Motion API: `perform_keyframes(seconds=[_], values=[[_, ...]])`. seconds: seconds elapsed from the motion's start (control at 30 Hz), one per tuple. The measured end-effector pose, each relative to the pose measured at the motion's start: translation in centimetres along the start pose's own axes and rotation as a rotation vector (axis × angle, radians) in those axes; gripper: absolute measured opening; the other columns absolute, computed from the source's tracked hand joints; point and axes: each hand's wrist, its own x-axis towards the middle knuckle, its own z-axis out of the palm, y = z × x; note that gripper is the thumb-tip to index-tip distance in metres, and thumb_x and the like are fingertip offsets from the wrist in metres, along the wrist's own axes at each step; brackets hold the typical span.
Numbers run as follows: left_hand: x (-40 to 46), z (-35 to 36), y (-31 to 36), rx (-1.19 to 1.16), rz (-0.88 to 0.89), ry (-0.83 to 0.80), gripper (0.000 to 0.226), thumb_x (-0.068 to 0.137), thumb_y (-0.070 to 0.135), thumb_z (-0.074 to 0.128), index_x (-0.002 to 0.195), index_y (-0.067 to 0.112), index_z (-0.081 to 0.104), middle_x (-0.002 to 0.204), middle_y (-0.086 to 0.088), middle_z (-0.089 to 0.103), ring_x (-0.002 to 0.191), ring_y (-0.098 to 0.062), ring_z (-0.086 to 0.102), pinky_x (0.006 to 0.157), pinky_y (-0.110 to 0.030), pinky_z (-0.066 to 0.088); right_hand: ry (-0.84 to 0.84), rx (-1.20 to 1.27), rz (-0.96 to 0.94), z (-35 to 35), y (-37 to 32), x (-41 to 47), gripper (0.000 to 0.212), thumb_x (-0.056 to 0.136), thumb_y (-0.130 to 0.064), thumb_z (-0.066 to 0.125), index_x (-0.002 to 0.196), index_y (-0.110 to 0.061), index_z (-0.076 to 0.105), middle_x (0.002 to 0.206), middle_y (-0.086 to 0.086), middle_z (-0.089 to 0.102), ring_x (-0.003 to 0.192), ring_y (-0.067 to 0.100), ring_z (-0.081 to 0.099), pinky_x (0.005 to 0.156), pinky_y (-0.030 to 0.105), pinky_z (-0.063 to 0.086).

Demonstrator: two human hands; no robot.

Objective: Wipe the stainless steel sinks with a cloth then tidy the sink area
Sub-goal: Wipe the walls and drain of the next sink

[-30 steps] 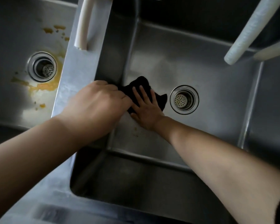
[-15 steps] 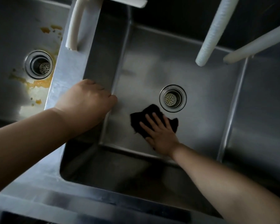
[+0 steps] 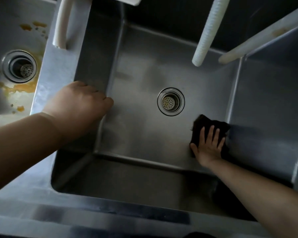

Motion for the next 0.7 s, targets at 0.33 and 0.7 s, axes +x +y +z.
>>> perform_keyframes(seconds=[0.33,0.7], values=[[0.0,-0.1,0.1,0.034,-0.007,-0.056,0.021,0.054,-0.002,0.072,0.059,0.010,0.055,0.054,-0.011,0.055,0.051,-0.031,0.056,0.053,-0.032,0.042,0.104,-0.239,-0.880,-2.0,-14.0,-1.8,0.071,0.096,-0.045,0.036,0.146,-0.035,-0.013,0.147,0.005,-0.032,0.127,0.035,-0.041,0.096,0.053,-0.033],[0.0,-0.1,0.0,0.052,-0.010,-0.071,0.016,0.054,0.000,0.070,0.060,0.009,0.058,0.053,-0.011,0.057,0.052,-0.031,0.058,0.053,-0.031,0.043,0.118,-0.324,-1.177,-2.2,-22.0,-3.2,0.056,0.098,-0.039,0.034,0.148,-0.039,0.008,0.158,0.000,-0.013,0.142,0.027,-0.021,0.103,0.047,-0.030]])
